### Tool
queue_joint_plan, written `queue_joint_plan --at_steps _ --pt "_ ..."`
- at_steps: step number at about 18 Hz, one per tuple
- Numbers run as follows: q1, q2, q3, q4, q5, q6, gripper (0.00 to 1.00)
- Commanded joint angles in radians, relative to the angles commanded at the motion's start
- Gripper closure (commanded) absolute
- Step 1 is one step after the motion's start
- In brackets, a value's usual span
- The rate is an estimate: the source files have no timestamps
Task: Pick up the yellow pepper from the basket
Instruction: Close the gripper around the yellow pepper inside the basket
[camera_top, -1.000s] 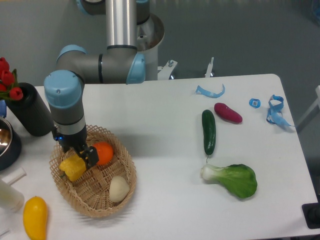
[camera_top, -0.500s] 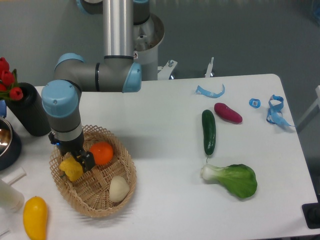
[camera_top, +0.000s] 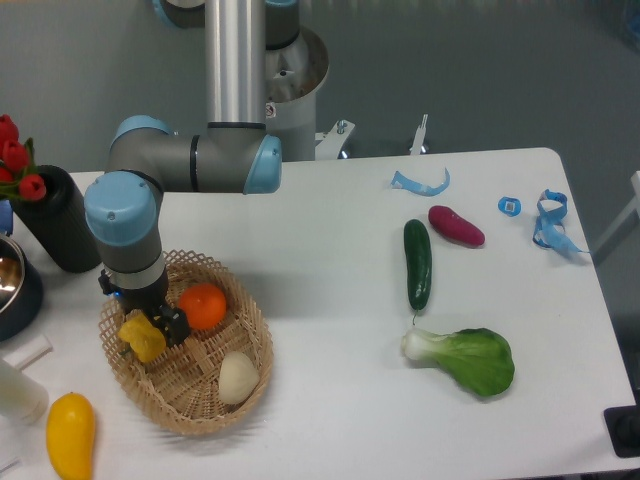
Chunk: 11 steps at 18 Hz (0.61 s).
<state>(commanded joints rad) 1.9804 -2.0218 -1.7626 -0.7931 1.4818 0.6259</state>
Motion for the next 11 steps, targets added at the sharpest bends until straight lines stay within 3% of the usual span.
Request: queue_joint_plan --at_steps 2,3,8,11 --pt "0.0 -0.003 0.002 0.0 0.0 0.0 0.04" --pt "0.0 -0.003 0.002 0.0 0.0 0.0 0.13" --pt "0.0 -0.003 0.005 0.034 0.0 -0.012 0.72" --pt "0.0 0.003 0.006 0.034 0.0 -0.012 0.79"
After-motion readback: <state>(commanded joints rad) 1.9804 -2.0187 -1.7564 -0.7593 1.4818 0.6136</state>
